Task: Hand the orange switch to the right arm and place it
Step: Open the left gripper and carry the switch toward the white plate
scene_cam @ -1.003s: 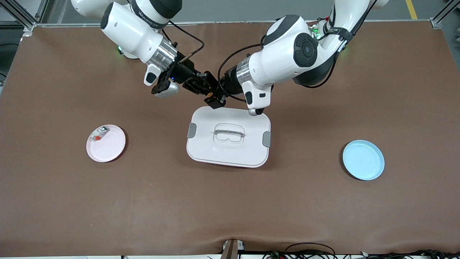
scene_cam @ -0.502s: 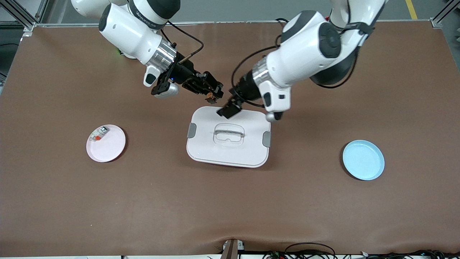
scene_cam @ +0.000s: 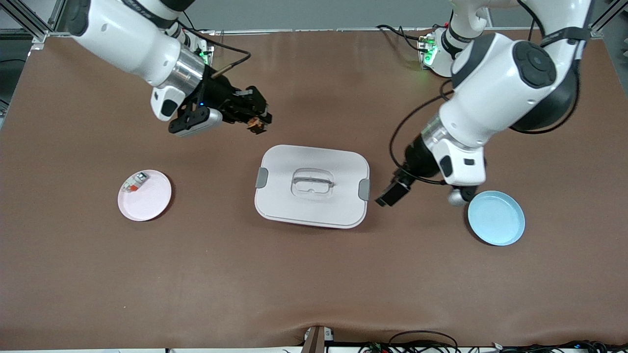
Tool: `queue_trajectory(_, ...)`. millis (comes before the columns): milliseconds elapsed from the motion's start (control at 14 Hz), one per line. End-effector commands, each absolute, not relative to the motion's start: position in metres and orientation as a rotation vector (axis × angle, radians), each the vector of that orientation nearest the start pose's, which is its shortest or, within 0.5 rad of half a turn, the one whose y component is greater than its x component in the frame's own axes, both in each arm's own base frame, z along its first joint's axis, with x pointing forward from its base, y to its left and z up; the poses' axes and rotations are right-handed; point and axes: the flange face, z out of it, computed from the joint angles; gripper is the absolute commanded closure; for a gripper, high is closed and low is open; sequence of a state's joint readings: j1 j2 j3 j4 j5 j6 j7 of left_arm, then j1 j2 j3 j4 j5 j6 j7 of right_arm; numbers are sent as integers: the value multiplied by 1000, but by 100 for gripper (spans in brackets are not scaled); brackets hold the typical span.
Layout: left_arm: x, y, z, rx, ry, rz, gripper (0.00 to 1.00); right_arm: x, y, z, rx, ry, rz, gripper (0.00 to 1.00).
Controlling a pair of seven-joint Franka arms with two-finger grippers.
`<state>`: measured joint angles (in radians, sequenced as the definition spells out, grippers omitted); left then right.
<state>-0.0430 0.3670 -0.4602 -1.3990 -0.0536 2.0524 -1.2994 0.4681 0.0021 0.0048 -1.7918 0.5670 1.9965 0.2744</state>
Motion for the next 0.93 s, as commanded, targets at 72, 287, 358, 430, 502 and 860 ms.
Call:
queue_trajectory(72, 638, -244, 541, -3156, -1151, -208, 0, 519, 234, 551, -2738, -408, 29, 100)
queue_trajectory(287, 648, -198, 542, -3126, -1016, -232, 0, 529, 189, 530, -2845, -787, 29, 100)
queue_trajectory(358, 648, -183, 544, -3112, -993, -214, 0, 533, 173, 525, -2858, -893, 26, 100)
queue_trajectory(430, 646, -169, 551, -3107, -951, -210, 0, 537, 161, 520, -2863, -1008, 27, 100)
queue_trajectory(502, 644, -153, 557, -3104, -897, -201, 0, 539, 151, 515, -2868, -1098, 28, 100)
queue_trajectory(860, 625, -89, 596, -3095, -603, -173, 0, 544, 110, 452, -2821, -1451, -37, 100)
